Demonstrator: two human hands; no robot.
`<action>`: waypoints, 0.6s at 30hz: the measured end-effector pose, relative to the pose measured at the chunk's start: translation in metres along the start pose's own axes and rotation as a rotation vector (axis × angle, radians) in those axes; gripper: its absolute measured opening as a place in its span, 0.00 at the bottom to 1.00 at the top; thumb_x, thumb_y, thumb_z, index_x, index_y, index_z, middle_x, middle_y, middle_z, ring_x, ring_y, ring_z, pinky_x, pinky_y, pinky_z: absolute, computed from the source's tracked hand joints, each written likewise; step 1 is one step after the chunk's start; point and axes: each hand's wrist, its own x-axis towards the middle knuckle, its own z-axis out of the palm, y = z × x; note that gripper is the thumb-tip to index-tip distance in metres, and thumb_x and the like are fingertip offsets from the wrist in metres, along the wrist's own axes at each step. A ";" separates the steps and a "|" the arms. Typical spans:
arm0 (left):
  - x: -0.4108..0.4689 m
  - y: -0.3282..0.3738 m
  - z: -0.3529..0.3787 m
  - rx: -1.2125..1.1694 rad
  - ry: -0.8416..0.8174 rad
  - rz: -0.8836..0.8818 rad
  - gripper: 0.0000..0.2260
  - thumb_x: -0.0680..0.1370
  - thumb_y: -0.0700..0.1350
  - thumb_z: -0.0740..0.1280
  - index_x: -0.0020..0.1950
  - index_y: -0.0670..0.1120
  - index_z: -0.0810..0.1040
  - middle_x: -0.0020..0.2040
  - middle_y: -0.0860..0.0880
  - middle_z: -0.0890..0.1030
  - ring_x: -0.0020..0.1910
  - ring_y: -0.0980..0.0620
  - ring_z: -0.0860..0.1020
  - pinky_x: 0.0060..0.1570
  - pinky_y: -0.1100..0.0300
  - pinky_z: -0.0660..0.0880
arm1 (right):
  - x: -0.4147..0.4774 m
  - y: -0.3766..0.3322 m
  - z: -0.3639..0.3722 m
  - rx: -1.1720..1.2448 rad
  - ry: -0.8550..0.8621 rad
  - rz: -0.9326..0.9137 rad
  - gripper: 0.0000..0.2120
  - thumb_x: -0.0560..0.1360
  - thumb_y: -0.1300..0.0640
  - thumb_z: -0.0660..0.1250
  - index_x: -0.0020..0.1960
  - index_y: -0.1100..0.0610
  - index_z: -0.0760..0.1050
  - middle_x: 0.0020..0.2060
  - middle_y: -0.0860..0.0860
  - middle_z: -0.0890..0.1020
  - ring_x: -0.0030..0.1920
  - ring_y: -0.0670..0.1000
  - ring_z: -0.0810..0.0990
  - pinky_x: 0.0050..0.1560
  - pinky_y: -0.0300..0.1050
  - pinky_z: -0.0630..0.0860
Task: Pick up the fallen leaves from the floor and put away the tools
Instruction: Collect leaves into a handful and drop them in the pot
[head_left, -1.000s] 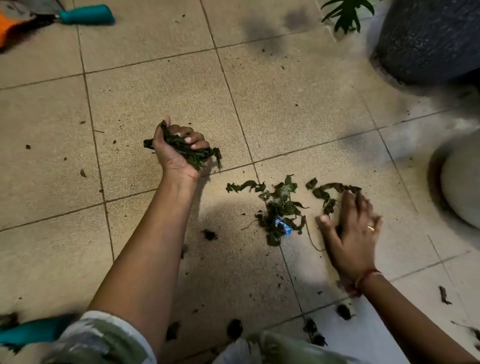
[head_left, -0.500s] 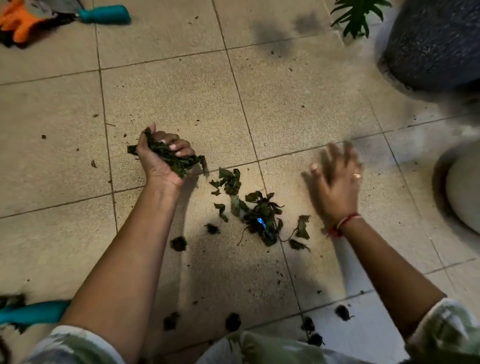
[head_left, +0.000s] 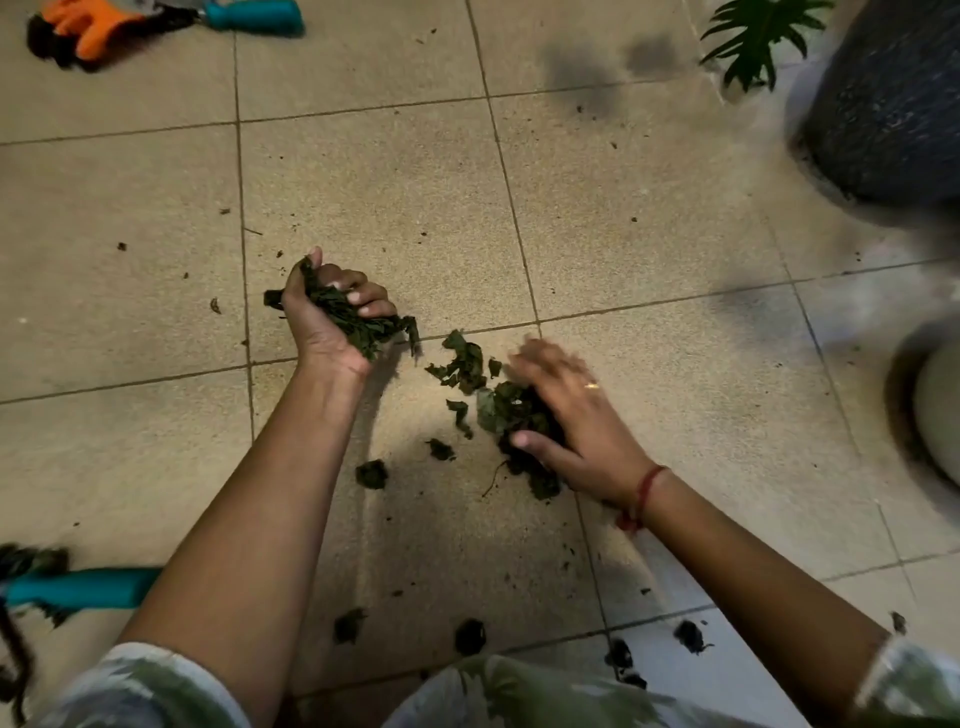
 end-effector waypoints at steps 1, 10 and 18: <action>-0.002 0.000 0.000 0.007 0.009 0.009 0.26 0.80 0.51 0.55 0.20 0.48 0.68 0.20 0.55 0.69 0.19 0.57 0.67 0.19 0.70 0.62 | -0.012 0.005 -0.002 -0.026 0.047 0.052 0.45 0.67 0.22 0.39 0.77 0.45 0.44 0.77 0.50 0.44 0.77 0.50 0.42 0.75 0.55 0.39; -0.012 0.006 -0.016 0.010 0.047 0.000 0.27 0.80 0.52 0.55 0.20 0.49 0.69 0.20 0.55 0.70 0.19 0.57 0.68 0.19 0.70 0.63 | -0.029 0.014 0.030 -0.375 -0.064 -0.028 0.55 0.62 0.18 0.53 0.77 0.45 0.38 0.76 0.58 0.39 0.75 0.64 0.40 0.70 0.71 0.42; -0.016 0.026 -0.021 -0.021 0.051 0.050 0.25 0.78 0.51 0.56 0.21 0.49 0.68 0.21 0.55 0.70 0.19 0.57 0.68 0.19 0.70 0.62 | 0.071 -0.016 0.020 -0.419 -0.153 -0.229 0.56 0.59 0.18 0.54 0.75 0.42 0.32 0.75 0.57 0.36 0.74 0.64 0.34 0.69 0.70 0.36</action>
